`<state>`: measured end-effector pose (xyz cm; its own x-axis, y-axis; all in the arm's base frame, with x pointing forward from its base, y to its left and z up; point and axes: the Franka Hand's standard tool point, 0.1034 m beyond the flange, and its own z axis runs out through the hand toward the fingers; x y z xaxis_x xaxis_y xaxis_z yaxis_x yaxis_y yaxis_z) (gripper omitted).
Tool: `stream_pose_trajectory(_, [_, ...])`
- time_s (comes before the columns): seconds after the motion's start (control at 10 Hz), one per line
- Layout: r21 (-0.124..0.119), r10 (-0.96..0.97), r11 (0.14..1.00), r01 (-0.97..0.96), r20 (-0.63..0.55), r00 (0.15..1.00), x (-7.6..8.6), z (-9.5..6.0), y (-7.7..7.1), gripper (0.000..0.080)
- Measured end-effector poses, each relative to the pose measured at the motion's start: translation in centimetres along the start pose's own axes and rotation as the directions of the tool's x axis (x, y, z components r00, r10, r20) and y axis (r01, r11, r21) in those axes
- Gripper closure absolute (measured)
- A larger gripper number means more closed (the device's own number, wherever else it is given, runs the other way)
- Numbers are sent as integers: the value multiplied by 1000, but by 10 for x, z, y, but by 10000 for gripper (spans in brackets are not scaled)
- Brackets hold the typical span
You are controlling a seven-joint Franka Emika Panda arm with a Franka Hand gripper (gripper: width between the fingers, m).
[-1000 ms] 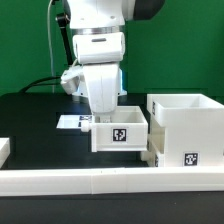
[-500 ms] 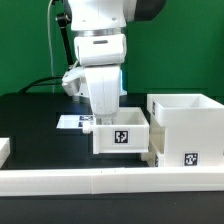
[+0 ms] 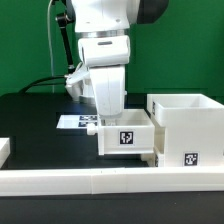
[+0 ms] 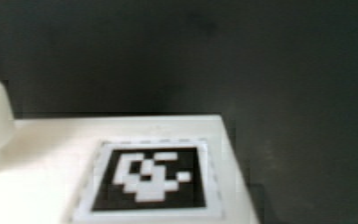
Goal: Assemble drawer
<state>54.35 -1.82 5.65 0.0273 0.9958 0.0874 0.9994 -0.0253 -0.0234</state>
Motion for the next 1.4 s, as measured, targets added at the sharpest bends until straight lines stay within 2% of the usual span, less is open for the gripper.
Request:
stream_pose_trajectory(0.7, [3,-3,1000,3,-2,1000,11,1,-1,758])
stream_pose_trajectory(1.4, [5,-21,1000,21,8,1000,14,2,-1,758])
